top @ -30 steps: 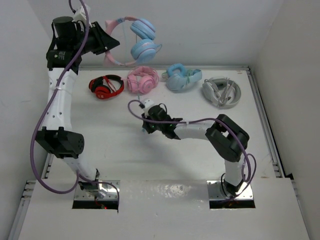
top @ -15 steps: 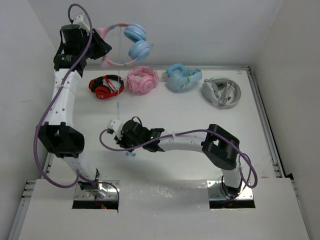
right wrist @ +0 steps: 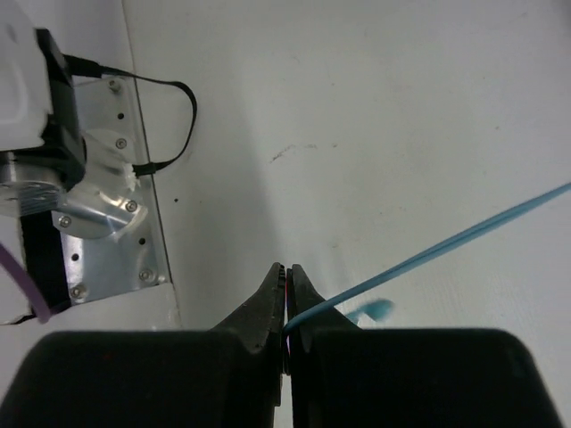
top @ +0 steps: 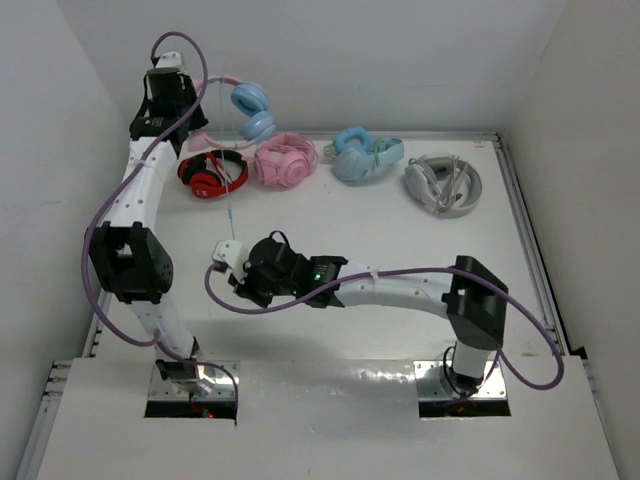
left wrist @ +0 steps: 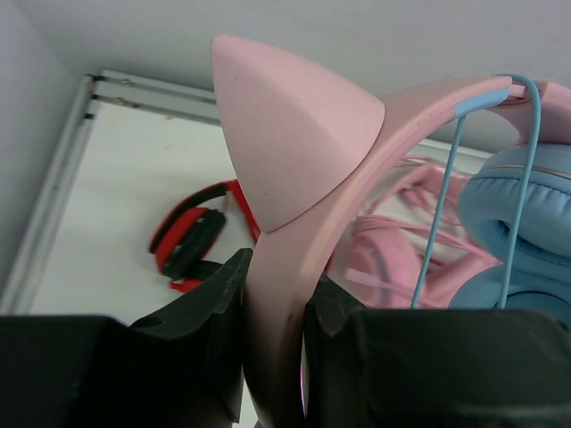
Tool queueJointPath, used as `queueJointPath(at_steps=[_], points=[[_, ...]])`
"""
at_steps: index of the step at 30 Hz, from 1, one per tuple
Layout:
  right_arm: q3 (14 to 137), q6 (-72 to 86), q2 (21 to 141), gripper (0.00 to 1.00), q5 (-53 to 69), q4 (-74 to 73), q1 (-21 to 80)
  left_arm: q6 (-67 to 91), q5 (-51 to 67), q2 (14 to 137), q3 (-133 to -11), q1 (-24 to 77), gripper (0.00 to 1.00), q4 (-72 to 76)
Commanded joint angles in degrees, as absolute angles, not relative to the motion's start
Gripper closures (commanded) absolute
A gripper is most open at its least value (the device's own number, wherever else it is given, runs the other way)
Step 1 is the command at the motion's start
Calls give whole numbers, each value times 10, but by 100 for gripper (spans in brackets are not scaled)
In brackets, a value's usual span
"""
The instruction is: Wrap the headphones
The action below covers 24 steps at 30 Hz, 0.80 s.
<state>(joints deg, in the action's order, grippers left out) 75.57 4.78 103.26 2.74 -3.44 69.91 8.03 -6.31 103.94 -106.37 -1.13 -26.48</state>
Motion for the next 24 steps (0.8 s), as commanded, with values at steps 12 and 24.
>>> queueJointPath(at_steps=[12, 24], points=[[800, -30, 875, 100, -164, -139, 684, -85, -26, 1009, -1007, -6, 100, -150], [822, -47, 829, 100, -192, -148, 617, -123, 18, 991, -977, 10, 100, -177]])
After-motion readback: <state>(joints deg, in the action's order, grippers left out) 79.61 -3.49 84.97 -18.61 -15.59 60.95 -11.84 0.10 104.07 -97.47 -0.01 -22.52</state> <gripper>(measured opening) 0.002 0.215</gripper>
